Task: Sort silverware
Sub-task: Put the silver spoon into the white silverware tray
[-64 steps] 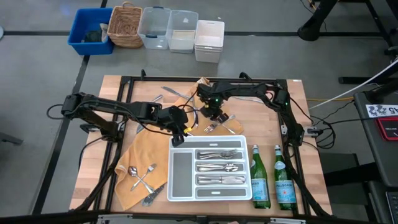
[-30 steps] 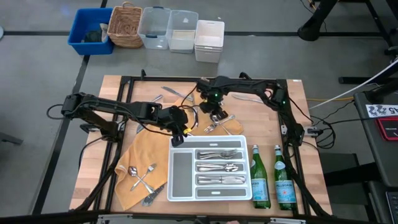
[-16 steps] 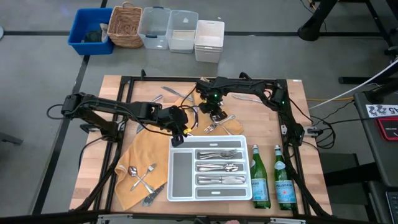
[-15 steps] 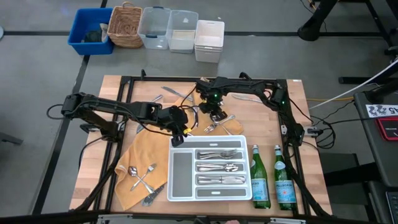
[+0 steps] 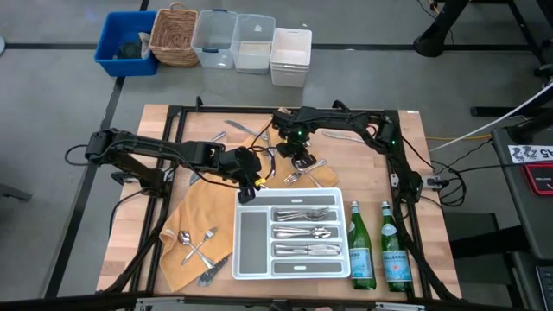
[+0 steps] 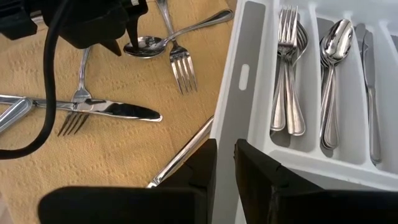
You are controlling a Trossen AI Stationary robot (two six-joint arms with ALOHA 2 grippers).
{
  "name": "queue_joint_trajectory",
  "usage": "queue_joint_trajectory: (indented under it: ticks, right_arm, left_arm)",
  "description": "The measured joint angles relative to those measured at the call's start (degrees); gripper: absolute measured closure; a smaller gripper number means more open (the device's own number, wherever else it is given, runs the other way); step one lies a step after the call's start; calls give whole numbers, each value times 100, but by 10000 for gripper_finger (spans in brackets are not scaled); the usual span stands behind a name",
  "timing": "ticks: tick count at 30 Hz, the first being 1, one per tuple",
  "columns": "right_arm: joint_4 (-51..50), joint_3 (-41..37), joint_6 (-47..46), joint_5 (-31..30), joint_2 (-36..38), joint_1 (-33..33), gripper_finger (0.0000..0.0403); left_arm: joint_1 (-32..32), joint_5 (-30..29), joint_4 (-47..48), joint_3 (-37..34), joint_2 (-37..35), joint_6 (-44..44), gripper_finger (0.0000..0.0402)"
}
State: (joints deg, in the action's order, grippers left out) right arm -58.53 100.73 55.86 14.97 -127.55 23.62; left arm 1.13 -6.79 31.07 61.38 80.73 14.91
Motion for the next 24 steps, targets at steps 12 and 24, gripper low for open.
queue_joint_trajectory:
  ticks: [12,24]
  right_arm:
    - [-10,0,-42,-20,0,-3,350]
    - [-235,4,-493,69,0,-1,397]
  left_arm:
    - [0,0,0,1,0,10,357]
    - [0,0,-36,1,0,96,357]
